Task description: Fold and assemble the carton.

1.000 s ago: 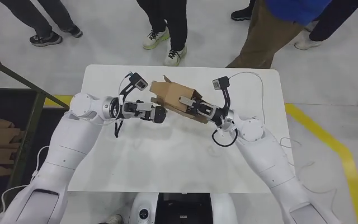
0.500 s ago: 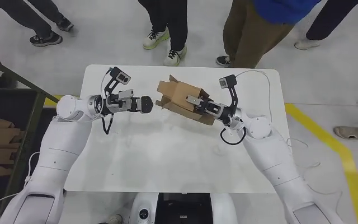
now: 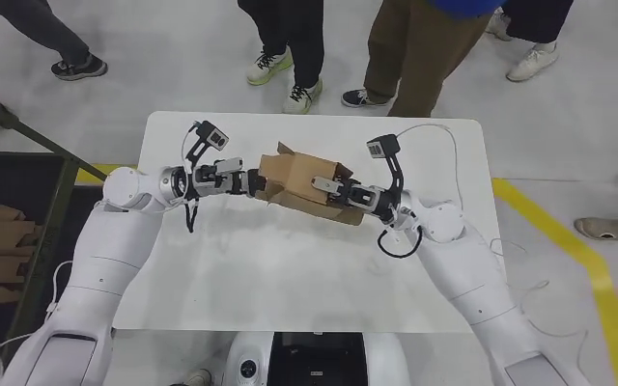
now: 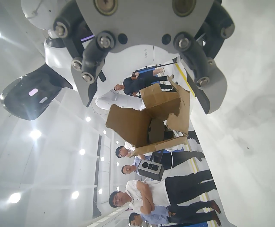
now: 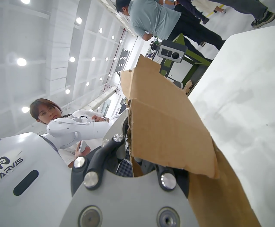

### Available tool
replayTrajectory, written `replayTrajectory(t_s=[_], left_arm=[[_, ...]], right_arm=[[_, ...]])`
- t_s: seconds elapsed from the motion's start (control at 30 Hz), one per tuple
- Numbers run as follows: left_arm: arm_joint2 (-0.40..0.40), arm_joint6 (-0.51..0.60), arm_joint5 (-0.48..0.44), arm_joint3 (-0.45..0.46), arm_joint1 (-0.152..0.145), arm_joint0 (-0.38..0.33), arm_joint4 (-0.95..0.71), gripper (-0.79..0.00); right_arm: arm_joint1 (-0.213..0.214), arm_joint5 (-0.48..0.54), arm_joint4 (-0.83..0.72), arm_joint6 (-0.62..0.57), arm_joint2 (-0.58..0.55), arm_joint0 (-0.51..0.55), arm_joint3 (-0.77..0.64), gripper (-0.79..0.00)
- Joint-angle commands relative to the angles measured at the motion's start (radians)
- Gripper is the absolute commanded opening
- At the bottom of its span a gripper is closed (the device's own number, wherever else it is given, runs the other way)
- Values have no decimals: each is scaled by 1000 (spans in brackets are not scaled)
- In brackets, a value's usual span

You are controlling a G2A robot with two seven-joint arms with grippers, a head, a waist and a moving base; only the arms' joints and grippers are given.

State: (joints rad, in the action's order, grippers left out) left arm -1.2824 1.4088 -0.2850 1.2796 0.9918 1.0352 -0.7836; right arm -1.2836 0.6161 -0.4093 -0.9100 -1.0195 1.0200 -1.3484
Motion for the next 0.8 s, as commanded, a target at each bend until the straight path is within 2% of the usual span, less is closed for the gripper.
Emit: replayTrajectory(t_s=[0.0, 0.3, 0.77], left_arm=[[9, 19, 11, 4, 2, -2, -14, 0], [10, 50, 34, 16, 8, -10, -73, 0], [17, 50, 39, 34, 15, -14, -76, 0]], right_arm=[[-1, 2, 4, 11, 1, 0, 0, -785], [-3, -2, 26, 2, 25, 6, -14, -785], [-4, -14, 18, -24, 46, 15, -29, -785]])
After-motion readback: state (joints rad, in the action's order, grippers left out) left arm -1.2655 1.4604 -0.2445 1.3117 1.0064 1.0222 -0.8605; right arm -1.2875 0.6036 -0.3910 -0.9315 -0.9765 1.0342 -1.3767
